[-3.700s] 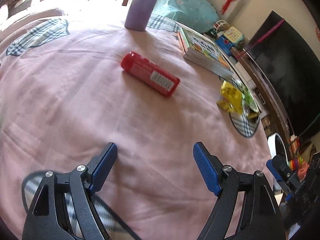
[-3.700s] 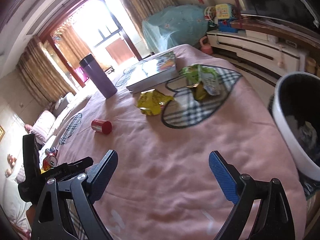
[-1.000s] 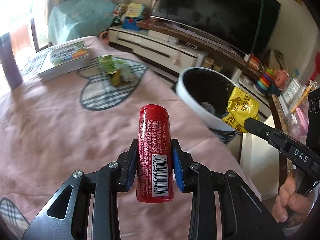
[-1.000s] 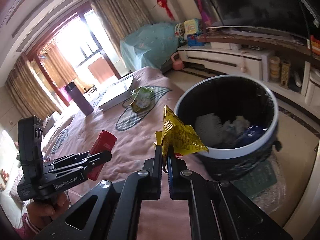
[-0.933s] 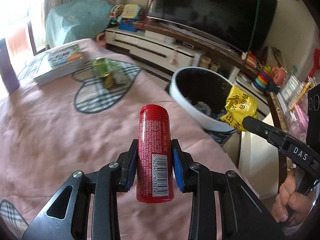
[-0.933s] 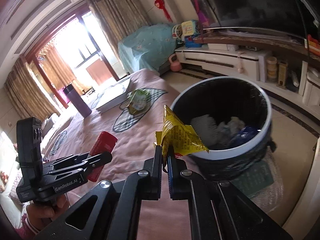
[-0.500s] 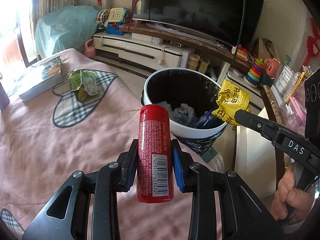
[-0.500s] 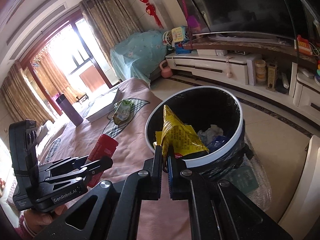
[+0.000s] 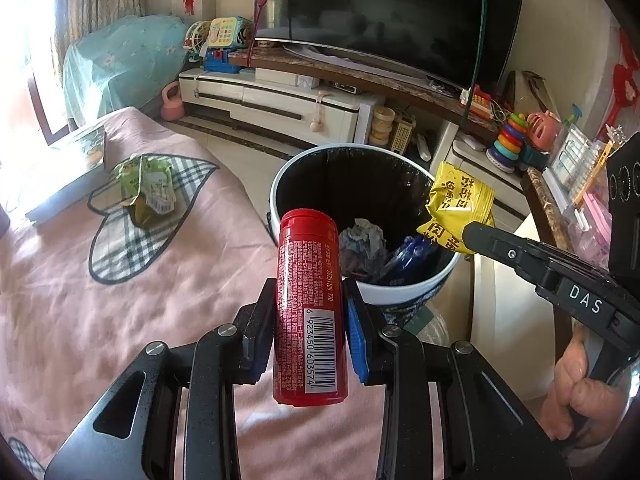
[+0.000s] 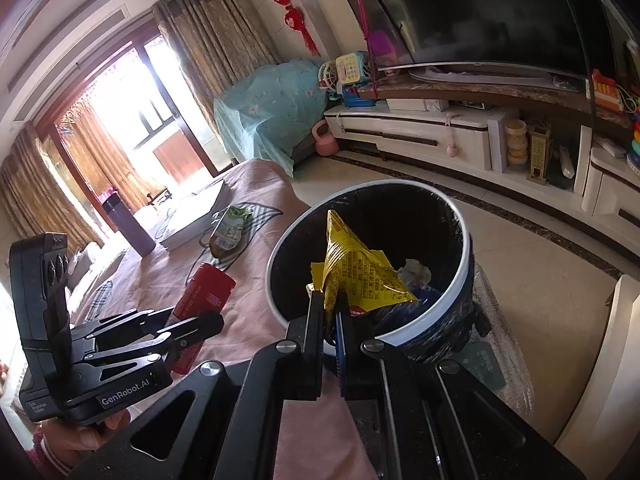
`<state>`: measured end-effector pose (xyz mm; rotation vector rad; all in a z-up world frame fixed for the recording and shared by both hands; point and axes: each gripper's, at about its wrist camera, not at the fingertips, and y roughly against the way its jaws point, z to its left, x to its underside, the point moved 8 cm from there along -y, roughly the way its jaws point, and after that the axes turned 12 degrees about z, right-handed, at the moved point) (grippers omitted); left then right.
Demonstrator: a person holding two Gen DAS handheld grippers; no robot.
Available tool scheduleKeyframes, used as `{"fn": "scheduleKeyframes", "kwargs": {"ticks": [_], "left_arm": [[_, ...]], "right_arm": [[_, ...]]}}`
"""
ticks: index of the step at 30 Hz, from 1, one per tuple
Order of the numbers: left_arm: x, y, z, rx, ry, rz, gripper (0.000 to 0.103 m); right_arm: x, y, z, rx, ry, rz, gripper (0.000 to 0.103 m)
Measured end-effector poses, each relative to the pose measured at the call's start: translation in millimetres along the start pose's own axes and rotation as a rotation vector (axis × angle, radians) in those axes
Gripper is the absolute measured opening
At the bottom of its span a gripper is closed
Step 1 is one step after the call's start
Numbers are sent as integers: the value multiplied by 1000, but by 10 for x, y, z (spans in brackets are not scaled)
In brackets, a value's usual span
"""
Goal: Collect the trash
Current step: 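Carry the red can and yellow bag over the trash bin and open both tools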
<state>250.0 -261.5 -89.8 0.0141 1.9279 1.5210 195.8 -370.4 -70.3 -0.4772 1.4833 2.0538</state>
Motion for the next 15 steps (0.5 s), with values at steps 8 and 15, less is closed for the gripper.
{"fn": "scheduleKeyframes", "kwargs": {"ticks": [8, 15], "left_arm": [[-155, -82, -117, 6, -20, -2, 30], [-245, -153, -215, 10, -33, 0, 30]], "right_arm": [[-91, 14, -122, 9, -12, 0, 5], [-177, -8, -154, 12, -8, 5, 5]]}}
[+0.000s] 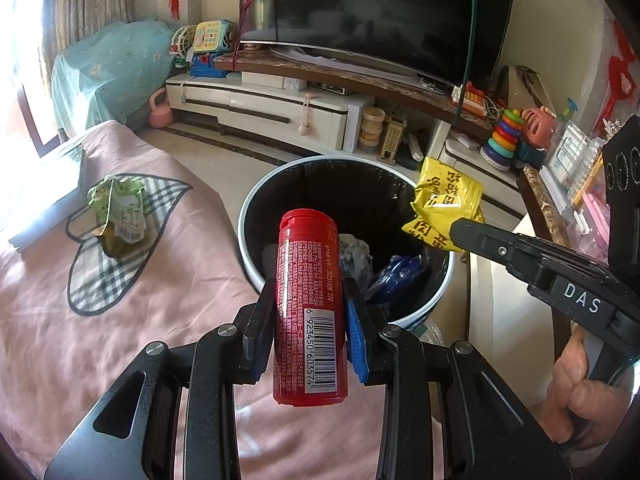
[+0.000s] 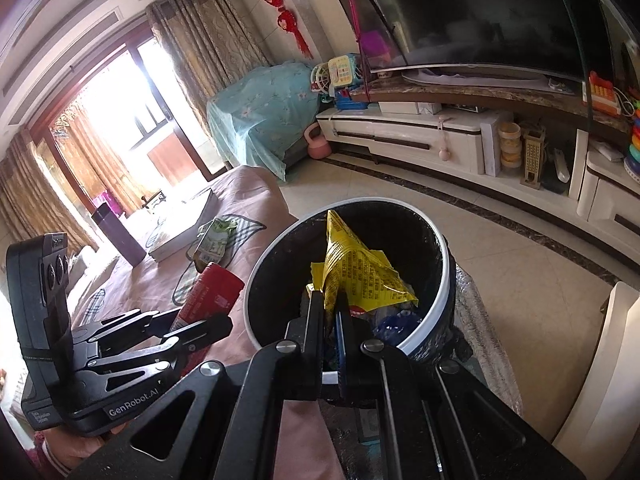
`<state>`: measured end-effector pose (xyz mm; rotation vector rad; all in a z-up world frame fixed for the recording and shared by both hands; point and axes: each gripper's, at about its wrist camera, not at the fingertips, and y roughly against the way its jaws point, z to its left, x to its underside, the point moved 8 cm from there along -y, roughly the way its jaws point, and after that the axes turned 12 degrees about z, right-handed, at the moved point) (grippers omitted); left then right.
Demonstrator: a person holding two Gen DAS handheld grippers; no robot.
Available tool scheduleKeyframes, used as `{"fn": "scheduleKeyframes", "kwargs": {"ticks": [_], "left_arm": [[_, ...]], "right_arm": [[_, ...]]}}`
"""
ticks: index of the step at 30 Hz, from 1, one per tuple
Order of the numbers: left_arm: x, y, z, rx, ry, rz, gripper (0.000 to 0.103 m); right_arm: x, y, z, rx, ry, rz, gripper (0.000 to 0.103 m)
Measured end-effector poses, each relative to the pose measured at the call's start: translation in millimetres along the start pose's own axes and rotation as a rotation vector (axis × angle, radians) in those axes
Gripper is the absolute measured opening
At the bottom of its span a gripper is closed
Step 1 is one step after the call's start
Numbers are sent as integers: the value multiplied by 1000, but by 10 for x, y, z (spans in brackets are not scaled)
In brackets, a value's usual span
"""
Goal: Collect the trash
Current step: 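Carry the red can and yellow bag over the trash bin and open both tools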
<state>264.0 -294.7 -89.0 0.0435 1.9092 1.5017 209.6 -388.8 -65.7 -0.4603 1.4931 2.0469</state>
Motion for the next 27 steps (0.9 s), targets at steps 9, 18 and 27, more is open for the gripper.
{"fn": "scheduleKeyframes", "kwargs": {"ticks": [9, 18, 27], "left_arm": [[-107, -139, 1, 6, 8, 17, 30], [-188, -226, 25, 7, 14, 31, 30], [-231, -311, 46, 11, 19, 48, 30]], "right_arm": [[-118, -163, -101, 15, 0, 40, 5], [-156, -238, -159, 6, -2, 66, 5], [-197, -287, -163, 6, 5, 83, 5]]}}
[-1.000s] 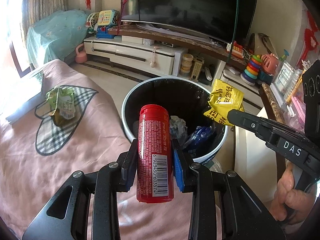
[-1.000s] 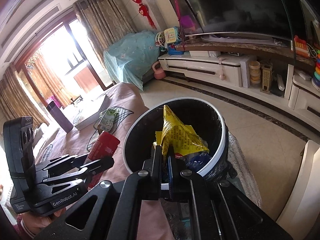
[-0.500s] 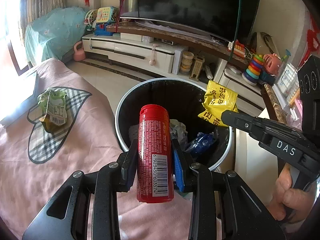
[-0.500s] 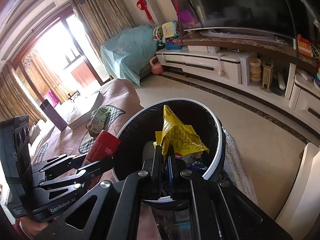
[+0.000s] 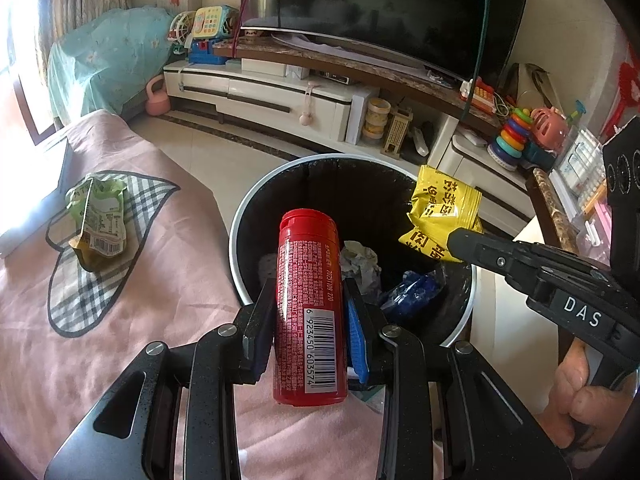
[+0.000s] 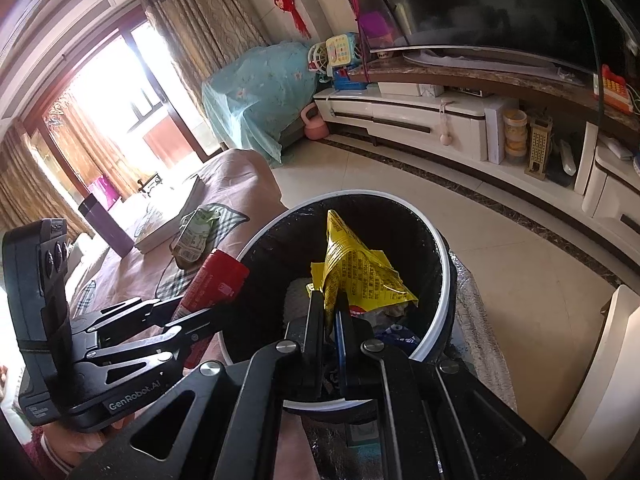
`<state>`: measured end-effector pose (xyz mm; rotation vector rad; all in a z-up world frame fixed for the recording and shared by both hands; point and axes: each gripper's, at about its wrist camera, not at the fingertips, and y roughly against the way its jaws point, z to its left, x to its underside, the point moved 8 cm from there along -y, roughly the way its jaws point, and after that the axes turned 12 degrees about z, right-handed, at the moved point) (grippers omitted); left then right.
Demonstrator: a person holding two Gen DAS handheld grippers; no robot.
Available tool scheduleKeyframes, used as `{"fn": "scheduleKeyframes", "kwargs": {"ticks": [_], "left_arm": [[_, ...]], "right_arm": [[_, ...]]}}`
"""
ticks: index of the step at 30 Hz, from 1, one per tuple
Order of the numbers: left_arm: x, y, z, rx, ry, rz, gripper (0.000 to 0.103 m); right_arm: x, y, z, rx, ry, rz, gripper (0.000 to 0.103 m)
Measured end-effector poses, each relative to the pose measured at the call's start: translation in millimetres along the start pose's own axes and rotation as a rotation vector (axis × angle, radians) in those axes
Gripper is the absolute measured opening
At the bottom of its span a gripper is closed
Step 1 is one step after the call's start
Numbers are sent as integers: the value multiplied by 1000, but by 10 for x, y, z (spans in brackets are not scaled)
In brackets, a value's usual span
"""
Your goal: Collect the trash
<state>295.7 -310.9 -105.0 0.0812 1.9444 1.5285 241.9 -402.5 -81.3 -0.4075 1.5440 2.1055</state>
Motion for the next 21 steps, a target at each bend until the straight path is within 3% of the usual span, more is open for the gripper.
{"fn": "scheduleKeyframes", "kwargs": {"ticks": [8, 9, 11, 13, 15, 19, 21], "left_arm": [[-22, -67, -30, 2, -5, 26, 31], [-19, -65, -14, 6, 3, 31, 34], [-16, -37, 21, 13, 22, 31, 59], [-1, 49, 82, 5, 37, 3, 64], [31, 119, 130, 11, 53, -6, 66], [155, 286, 250, 13, 88, -34, 71], [241, 370, 299, 20, 105, -48, 74]], "right_arm": [[-51, -82, -59, 5, -19, 24, 10], [-56, -89, -77, 0, -27, 26, 13], [-61, -82, -106, -5, -43, 26, 24], [-65, -46, -126, -5, -52, 17, 25], [-61, -16, -115, -14, -59, 7, 35], [-2, 60, -41, -24, -64, -9, 41], [45, 129, 11, -30, -65, -28, 53]]}}
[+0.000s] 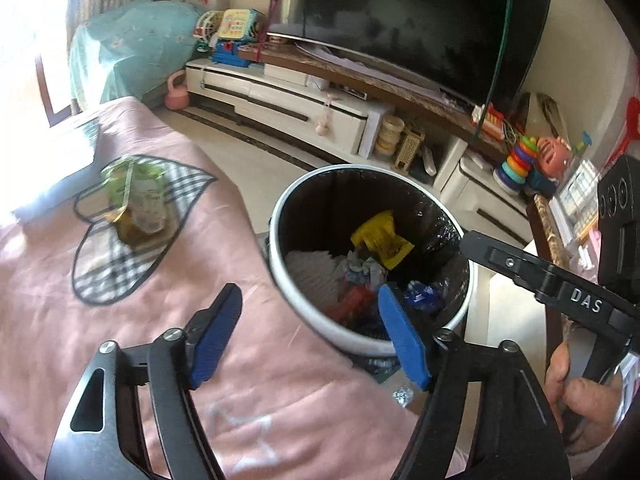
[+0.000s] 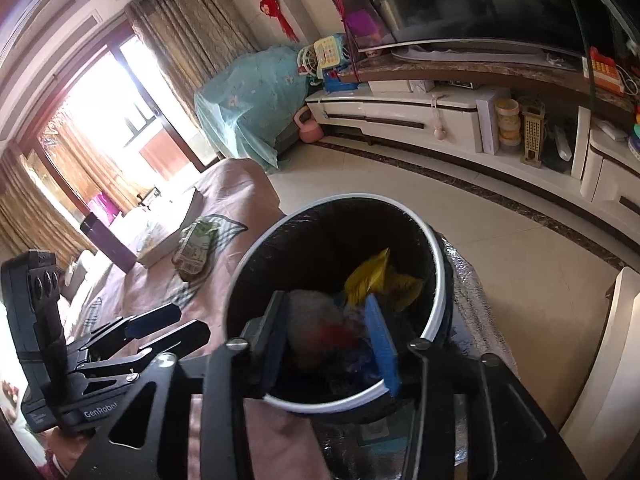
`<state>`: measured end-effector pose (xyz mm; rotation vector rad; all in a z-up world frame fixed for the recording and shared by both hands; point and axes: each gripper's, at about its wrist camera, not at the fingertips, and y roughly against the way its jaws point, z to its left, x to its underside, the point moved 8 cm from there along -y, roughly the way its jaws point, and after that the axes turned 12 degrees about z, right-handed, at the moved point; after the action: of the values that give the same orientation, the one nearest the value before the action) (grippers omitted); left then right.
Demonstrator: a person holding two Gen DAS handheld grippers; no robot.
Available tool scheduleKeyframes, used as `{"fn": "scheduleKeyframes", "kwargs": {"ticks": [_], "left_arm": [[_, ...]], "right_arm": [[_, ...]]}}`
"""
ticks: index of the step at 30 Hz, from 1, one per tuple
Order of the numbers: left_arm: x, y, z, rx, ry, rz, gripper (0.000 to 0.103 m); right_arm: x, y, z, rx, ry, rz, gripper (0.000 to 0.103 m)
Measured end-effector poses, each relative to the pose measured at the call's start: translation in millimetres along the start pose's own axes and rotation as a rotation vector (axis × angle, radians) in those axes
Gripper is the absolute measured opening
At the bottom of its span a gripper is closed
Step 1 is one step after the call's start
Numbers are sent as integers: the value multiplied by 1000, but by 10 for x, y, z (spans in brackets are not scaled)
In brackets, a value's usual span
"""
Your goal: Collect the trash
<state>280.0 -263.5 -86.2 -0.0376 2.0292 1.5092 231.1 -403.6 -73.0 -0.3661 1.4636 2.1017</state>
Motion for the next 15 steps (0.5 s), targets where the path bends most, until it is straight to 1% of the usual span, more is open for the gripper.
{"fn": "scheduleKeyframes", "kwargs": {"ticks": [1, 3, 6, 11, 15], "left_arm": [[60, 61, 36, -1, 7, -10, 74], [174, 169, 104, -6, 19, -28, 75], [373, 350, 207, -8, 49, -61, 78], [712, 604, 318, -11, 81, -104, 79], [920, 895, 362, -39, 87, -177, 79]], "right_arm": [[41, 50, 36, 3, 2, -15, 57], [106, 134, 95, 1, 1, -42, 71], [252, 283, 175, -10, -14, -87, 81], [534, 456, 313, 0, -30, -144, 87], [667, 571, 433, -4, -22, -165, 87]]}}
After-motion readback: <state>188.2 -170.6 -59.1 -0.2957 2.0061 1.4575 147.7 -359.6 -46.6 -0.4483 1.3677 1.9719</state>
